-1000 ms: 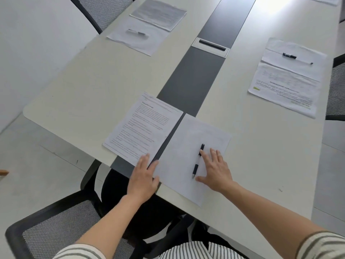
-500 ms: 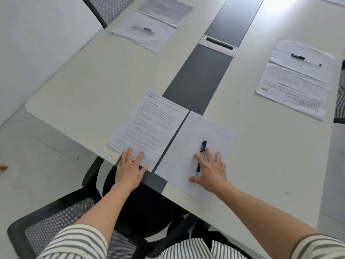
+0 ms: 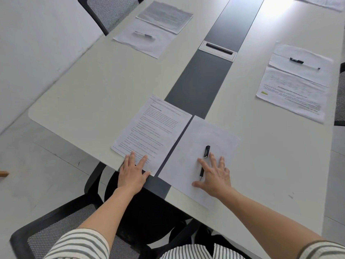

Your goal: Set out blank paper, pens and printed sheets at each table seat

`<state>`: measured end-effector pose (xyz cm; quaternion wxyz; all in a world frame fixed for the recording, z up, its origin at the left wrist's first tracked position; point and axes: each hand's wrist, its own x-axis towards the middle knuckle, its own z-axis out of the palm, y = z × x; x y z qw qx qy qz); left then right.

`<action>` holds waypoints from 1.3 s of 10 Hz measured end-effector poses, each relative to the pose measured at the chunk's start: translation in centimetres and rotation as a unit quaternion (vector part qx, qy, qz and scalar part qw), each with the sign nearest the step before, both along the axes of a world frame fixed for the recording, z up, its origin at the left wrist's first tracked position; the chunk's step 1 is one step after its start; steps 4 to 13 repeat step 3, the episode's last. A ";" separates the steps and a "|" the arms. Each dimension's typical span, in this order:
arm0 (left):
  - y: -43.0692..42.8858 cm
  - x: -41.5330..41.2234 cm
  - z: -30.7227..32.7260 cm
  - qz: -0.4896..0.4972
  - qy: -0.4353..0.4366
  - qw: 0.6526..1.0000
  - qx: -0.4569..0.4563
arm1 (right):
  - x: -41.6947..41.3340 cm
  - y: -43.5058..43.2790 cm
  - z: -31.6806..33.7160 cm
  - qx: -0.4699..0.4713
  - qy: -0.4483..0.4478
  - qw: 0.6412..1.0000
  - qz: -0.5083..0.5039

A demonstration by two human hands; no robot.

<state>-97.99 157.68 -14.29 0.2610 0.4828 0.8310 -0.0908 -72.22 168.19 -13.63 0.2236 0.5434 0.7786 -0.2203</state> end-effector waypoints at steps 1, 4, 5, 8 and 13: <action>0.0 -0.1 0.0 -0.004 0.008 1.000 -0.005 | 0.1 -0.1 0.0 -0.003 0.001 1.000 -0.001; 0.1 0.2 0.1 0.005 0.012 1.000 0.003 | 0.6 -0.1 0.8 -0.002 0.018 1.000 0.003; 0.1 0.2 0.1 0.005 0.012 1.000 0.003 | 0.6 -0.1 0.8 -0.002 0.018 1.000 0.003; 0.1 0.2 0.1 0.005 0.012 1.000 0.003 | 0.6 -0.1 0.8 -0.002 0.018 1.000 0.003; 0.1 0.2 0.1 0.005 0.012 1.000 0.003 | 0.6 -0.1 0.8 -0.002 0.018 1.000 0.003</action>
